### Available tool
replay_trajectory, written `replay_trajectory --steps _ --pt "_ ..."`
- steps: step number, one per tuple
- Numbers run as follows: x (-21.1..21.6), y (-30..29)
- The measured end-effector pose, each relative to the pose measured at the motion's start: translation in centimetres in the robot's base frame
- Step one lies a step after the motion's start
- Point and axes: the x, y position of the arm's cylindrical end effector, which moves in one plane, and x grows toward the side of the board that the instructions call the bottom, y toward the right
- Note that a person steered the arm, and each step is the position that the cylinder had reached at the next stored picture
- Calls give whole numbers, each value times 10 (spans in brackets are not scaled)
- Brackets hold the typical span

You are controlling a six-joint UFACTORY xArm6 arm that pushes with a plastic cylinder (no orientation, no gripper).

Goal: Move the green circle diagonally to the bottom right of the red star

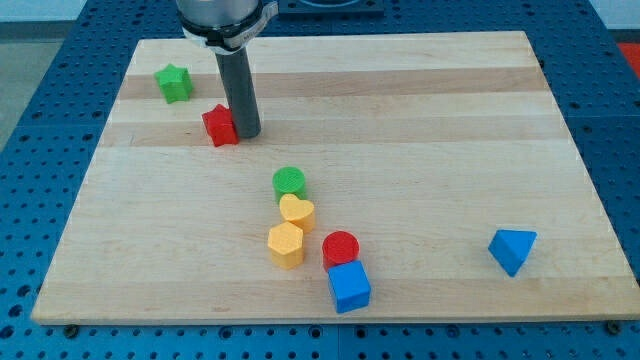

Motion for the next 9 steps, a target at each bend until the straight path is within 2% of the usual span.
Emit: replay_trajectory --steps 4,5,7,9 --pt "95 3" --pt "110 41" --pt "130 85" --pt "130 95"
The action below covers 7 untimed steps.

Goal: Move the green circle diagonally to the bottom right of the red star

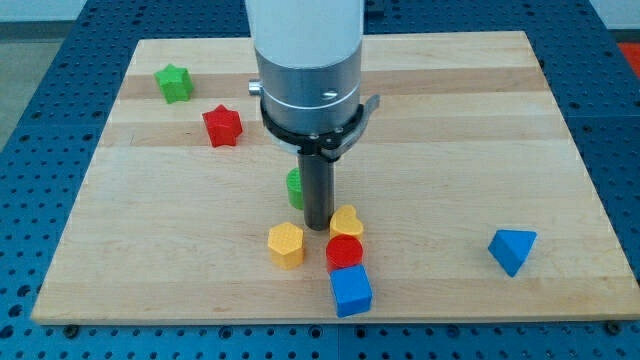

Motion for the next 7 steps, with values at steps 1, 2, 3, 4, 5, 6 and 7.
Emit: replay_trajectory --steps 1,2,3,4,5,6,7 --pt "-18 0" --pt "-36 0" --pt "-37 -7" --pt "-37 -21" --pt "-37 -37" --pt "-50 -39" --pt "-51 -39"
